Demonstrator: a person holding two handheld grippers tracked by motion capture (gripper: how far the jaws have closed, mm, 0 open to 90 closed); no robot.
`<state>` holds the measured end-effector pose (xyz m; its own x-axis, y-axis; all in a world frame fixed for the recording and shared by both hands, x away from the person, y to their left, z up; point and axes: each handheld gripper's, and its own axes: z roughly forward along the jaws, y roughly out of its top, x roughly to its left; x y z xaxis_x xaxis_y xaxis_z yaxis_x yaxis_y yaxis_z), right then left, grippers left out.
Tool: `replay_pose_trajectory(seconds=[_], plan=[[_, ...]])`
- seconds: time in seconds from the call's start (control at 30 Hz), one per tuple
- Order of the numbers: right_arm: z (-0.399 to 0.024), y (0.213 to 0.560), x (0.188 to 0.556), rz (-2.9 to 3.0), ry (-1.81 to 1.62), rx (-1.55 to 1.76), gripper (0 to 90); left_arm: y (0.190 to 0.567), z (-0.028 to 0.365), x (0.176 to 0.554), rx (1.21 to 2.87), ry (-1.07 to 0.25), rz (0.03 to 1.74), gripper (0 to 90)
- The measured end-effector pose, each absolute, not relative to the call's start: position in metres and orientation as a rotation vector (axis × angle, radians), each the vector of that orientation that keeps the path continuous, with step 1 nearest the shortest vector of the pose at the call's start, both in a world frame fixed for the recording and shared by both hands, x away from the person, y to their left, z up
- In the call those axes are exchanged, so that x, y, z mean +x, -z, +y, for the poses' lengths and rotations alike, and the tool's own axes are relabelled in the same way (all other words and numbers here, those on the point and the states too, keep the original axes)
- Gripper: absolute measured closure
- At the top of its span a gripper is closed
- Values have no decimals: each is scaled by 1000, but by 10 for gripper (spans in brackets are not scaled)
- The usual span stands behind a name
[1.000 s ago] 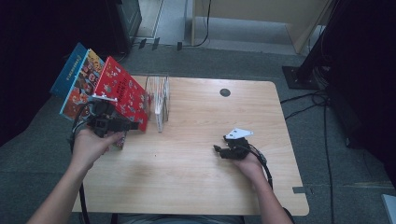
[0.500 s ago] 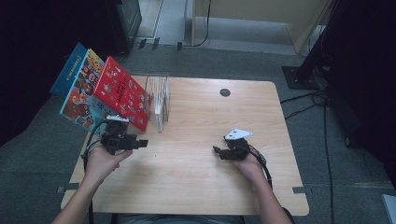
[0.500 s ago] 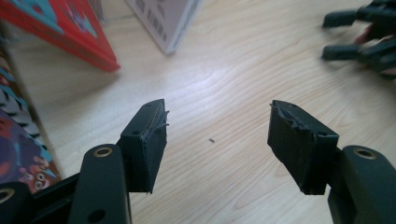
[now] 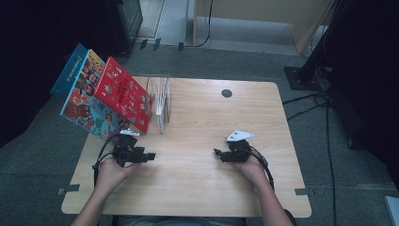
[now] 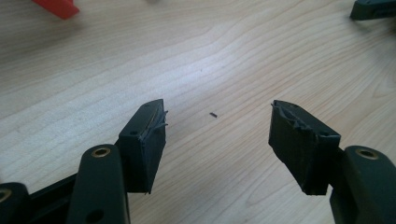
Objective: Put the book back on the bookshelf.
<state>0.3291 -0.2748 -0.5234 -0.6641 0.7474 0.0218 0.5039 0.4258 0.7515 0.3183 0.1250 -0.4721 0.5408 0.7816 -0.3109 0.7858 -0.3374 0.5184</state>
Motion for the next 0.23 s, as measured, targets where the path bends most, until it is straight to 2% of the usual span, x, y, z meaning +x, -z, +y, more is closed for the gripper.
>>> replay_pose_trajectory(seconds=[0.23], plan=[[-272, 524, 328, 2373, -1074, 1085, 193, 481, 130, 318, 2140, 9, 1272, 369]])
